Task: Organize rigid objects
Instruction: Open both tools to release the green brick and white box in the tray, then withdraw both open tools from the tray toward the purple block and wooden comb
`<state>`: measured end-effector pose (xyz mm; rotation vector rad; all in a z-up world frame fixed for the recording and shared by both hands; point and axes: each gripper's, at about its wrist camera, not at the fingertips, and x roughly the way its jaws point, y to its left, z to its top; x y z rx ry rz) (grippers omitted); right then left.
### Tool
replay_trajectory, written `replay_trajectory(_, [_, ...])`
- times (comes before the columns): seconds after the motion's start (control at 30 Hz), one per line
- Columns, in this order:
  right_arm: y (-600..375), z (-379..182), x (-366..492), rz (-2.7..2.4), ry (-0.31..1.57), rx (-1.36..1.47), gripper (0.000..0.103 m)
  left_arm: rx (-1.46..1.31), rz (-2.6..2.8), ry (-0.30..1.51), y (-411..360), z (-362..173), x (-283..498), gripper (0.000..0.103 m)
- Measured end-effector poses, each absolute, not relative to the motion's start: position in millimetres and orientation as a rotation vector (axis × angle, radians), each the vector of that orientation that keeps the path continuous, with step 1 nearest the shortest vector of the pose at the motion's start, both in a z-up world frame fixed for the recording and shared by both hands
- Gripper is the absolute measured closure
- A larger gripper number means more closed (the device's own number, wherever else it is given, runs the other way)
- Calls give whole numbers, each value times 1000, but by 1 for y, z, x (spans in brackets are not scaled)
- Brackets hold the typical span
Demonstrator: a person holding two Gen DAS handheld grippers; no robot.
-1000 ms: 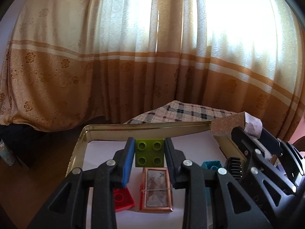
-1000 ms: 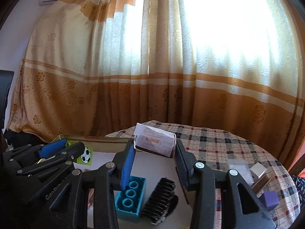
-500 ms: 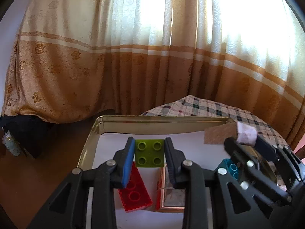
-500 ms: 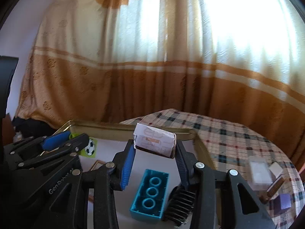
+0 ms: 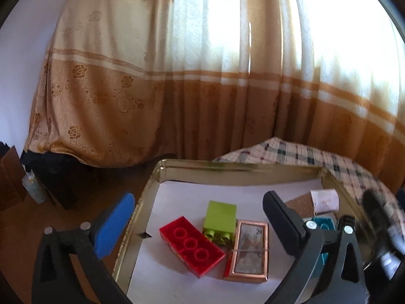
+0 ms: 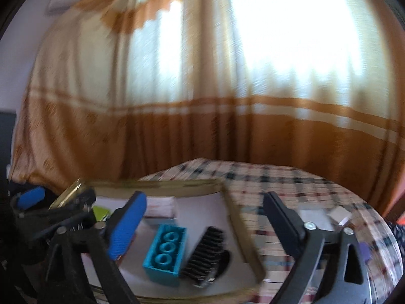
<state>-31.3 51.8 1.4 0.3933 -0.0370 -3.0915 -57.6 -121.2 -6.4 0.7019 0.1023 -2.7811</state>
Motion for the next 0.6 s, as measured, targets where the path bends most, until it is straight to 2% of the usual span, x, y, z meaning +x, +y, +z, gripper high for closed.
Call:
replay_trajectory(0.4, [68, 2, -32, -3183, -135, 419, 6, 734, -2776, -52, -93, -10, -54, 0])
replay_trajectory(0.6, [70, 1, -28, -3205, -130, 417, 6, 719, -2783, -25, -95, -9, -50, 0])
